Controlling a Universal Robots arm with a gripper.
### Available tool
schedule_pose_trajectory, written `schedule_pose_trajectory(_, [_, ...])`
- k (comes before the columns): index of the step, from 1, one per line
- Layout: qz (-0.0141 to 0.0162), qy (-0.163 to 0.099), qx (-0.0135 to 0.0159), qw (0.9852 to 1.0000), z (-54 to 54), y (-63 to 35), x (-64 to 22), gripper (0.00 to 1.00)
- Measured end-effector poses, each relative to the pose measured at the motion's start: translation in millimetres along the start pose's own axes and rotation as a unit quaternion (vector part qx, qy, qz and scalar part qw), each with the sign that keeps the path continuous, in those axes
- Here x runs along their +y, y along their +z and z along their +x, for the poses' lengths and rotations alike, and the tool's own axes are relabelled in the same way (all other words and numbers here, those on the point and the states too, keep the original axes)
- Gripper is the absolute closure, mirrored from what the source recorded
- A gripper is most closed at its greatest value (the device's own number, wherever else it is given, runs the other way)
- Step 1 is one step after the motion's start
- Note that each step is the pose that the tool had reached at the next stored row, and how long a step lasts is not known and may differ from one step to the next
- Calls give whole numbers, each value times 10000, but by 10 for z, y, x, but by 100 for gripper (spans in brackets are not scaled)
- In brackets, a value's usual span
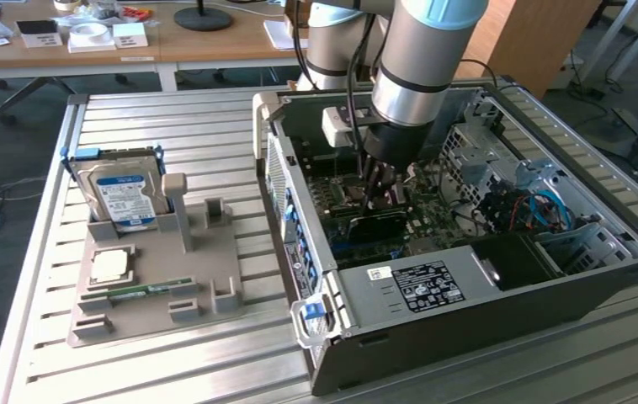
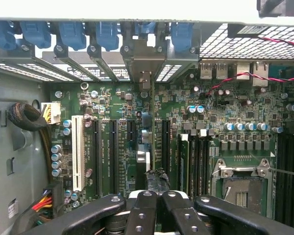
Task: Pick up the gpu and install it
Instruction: 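Press down on the gpu until it lock into place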
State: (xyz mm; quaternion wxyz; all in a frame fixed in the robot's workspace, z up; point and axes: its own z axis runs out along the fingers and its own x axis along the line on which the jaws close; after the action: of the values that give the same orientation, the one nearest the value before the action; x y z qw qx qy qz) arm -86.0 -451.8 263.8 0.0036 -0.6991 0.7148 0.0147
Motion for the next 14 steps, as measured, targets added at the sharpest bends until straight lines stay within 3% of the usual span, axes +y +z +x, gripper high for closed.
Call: schedule_pose_trajectory(14, [-1,0,1,10000,0,7,0,89])
